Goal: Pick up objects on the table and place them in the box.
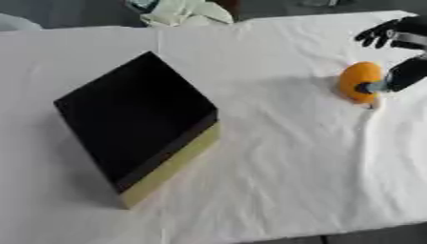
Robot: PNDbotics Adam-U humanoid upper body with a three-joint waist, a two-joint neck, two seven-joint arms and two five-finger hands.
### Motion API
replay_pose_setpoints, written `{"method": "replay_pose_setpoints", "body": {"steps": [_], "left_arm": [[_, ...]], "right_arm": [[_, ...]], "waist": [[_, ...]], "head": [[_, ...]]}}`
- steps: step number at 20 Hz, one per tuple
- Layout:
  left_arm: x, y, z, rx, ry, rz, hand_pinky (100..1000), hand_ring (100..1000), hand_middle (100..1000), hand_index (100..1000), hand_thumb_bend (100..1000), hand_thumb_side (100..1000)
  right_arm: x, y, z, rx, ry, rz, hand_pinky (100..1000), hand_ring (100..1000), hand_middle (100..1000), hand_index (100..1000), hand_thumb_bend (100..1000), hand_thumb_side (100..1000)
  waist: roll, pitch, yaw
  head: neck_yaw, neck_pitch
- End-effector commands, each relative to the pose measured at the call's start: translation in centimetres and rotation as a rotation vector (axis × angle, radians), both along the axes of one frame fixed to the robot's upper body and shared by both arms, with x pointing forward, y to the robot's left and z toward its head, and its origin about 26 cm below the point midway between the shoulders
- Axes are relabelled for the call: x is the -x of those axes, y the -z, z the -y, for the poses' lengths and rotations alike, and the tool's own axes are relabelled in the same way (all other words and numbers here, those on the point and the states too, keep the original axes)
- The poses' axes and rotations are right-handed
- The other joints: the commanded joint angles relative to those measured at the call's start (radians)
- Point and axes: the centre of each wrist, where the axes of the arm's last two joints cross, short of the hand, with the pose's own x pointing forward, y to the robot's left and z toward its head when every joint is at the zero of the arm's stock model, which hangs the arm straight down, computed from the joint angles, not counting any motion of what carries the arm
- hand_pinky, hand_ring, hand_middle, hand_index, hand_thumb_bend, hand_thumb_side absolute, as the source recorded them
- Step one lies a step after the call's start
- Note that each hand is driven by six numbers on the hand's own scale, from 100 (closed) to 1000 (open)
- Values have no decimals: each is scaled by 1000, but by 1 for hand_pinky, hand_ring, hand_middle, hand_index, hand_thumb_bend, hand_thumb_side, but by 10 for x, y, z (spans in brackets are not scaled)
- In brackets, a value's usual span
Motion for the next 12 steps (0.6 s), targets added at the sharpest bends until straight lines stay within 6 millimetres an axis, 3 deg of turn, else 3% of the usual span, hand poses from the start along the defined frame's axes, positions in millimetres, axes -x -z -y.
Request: {"method": "replay_pose_setpoints", "body": {"steps": [1,12], "left_arm": [[0,-6,-1,-13,6,17,433,479,624,497,181,629],[0,-4,-1,-9,10,13,432,477,625,495,178,634]], "right_arm": [[-1,-9,11,18,29,14,801,827,829,971,494,379],[-16,0,21,16,107,44,803,831,834,965,473,409]], "waist": [[1,-12,0],[6,-7,0]], "head": [[-3,-13],[-10,-20]]}}
